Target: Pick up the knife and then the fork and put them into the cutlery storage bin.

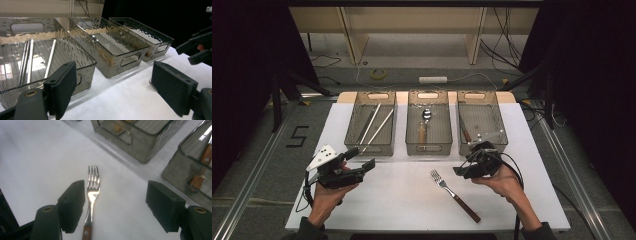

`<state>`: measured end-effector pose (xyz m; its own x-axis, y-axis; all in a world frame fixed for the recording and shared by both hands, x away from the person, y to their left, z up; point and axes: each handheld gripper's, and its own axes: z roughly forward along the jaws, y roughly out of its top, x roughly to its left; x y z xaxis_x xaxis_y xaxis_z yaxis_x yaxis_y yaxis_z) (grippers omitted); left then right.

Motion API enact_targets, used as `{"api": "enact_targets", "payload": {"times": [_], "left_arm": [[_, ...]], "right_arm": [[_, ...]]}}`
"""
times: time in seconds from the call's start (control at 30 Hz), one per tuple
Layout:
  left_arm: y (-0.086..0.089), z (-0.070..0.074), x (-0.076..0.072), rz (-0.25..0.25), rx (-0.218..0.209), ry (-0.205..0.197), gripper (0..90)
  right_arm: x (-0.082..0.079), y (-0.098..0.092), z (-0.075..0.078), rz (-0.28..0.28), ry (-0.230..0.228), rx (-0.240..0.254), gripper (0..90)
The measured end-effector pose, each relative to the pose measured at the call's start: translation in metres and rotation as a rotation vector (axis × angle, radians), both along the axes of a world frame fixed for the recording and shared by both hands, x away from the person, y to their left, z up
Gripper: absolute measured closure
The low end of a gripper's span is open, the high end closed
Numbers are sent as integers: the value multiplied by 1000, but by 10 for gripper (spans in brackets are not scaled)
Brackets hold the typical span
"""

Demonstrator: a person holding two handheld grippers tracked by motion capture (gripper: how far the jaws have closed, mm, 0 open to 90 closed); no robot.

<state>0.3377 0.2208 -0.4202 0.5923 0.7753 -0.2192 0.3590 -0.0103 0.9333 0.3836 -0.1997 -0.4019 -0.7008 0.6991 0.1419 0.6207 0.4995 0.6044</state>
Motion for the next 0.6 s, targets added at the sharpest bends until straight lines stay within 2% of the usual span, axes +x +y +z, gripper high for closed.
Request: {"api": "enact_targets", "payload": {"times": [0.33, 0.6], "left_arm": [[-1, 0, 0, -4, 2, -1, 197], [-1, 0, 0, -5, 2, -1, 195]], "right_arm": [[-13, 6, -14, 48, 49, -48, 323], [-19, 8, -21, 66, 69, -79, 326]]}}
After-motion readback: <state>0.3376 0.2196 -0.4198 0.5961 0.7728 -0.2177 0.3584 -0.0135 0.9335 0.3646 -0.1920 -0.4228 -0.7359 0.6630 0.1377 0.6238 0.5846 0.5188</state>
